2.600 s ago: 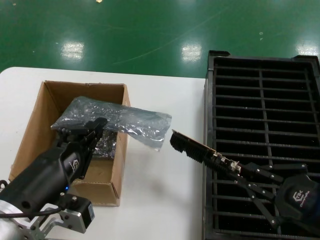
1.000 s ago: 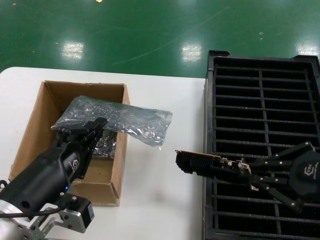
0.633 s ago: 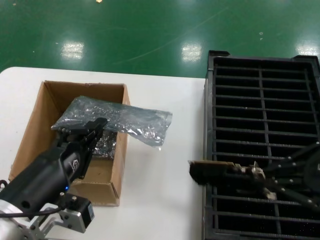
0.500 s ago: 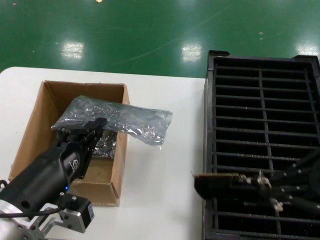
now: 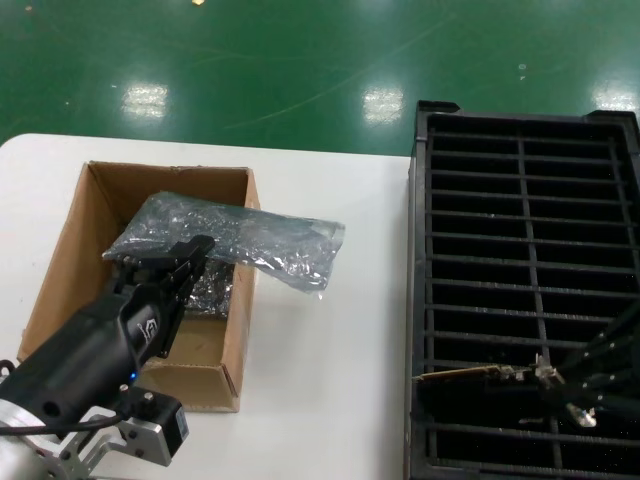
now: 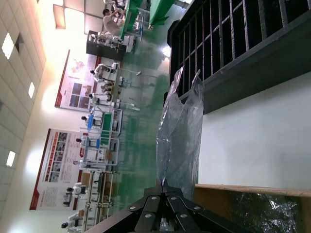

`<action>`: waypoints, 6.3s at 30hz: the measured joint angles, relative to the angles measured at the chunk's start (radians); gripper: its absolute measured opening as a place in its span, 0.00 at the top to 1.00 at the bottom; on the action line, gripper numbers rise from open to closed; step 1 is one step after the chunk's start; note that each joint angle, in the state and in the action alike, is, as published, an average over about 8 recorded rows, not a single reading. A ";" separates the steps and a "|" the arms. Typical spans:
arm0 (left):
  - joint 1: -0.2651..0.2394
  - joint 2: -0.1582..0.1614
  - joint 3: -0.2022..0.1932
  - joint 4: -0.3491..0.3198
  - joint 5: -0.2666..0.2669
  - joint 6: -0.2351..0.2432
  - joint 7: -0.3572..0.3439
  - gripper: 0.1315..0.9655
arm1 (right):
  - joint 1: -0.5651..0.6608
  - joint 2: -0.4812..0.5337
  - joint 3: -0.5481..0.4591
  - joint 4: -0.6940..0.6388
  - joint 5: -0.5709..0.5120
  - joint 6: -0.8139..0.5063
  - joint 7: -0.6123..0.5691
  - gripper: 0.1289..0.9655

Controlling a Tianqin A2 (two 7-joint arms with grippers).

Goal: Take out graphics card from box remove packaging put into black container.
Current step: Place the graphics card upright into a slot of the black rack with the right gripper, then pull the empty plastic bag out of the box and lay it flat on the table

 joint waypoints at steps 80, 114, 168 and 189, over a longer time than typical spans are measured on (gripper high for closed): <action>0.000 0.000 0.000 0.000 0.000 0.000 0.000 0.99 | 0.202 -0.204 -0.363 -0.014 -0.358 -0.007 0.020 0.86; 0.000 0.000 0.000 0.000 0.000 0.000 0.000 0.99 | -0.601 -0.085 0.419 -0.083 0.067 0.718 -0.113 0.20; -0.456 0.455 -0.131 0.228 0.328 0.934 -0.992 0.99 | -0.687 -0.154 0.699 -0.339 0.448 0.469 -0.262 0.00; -0.692 0.535 -0.128 0.531 0.525 0.867 -1.467 0.92 | -0.687 -0.154 0.699 -0.339 0.448 0.468 -0.262 0.00</action>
